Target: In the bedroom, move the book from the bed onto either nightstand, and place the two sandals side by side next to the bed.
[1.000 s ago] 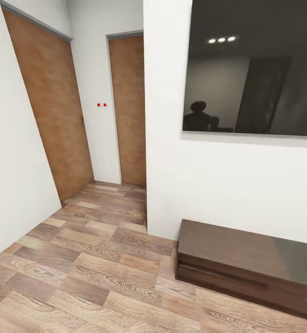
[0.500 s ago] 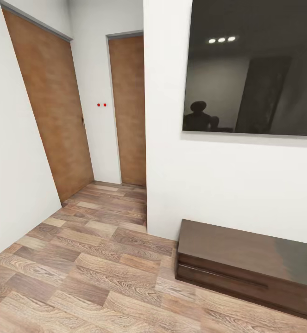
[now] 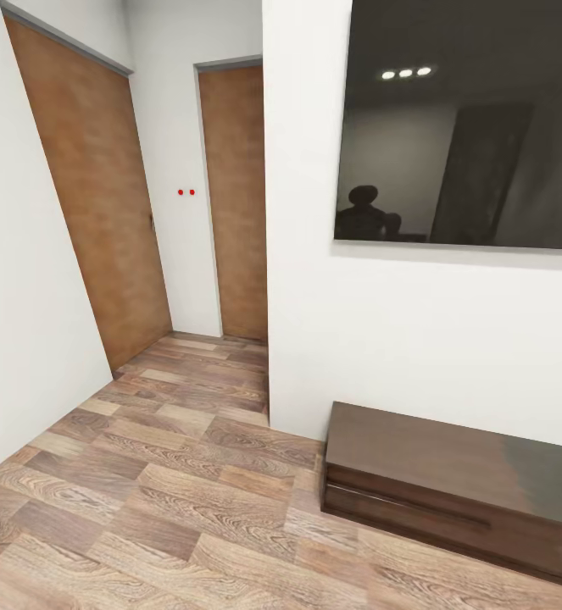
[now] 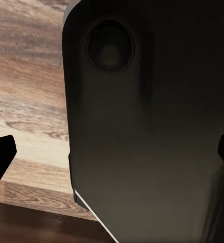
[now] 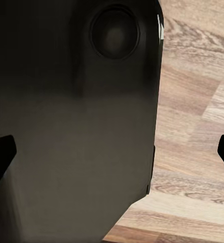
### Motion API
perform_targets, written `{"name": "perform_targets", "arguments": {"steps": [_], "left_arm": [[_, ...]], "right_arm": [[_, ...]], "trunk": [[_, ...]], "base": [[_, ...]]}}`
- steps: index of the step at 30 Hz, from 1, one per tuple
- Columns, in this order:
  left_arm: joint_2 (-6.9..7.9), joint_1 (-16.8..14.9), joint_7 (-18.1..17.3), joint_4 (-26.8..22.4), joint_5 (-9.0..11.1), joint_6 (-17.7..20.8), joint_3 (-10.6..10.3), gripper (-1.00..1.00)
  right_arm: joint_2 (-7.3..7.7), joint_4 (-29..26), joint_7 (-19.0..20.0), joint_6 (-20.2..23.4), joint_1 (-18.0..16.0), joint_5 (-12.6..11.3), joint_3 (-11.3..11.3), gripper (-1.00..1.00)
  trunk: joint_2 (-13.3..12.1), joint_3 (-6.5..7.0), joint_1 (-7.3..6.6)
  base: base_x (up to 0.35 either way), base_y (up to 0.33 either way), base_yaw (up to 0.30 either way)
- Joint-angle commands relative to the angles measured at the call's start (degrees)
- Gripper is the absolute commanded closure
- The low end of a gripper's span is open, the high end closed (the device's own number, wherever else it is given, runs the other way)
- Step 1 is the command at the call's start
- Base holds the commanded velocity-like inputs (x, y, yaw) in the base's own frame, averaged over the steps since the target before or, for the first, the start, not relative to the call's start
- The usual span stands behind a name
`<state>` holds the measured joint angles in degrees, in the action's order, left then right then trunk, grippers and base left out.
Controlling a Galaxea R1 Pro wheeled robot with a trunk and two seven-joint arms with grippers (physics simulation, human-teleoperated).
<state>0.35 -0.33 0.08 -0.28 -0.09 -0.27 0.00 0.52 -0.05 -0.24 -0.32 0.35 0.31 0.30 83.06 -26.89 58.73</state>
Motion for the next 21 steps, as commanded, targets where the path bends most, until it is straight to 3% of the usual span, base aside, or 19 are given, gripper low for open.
{"name": "perform_targets", "arguments": {"steps": [1,21], "left_arm": [[0.0,-0.02,0.01,0.0,-0.01,-0.03,0.0,-1.0],[0.2,-0.02,-0.16,-0.09,-0.01,-0.06,-0.06,-1.0]], "right_arm": [[0.0,0.0,-0.02,-0.03,-0.01,0.03,0.03,-1.0],[0.66,0.62,0.06,0.05,0.33,-0.61,-0.03,-1.0]], "trunk": [[0.02,-0.04,0.0],[0.02,-0.04,0.0]], "base": [[0.0,0.0,0.0],[0.0,0.0,0.0]]}}
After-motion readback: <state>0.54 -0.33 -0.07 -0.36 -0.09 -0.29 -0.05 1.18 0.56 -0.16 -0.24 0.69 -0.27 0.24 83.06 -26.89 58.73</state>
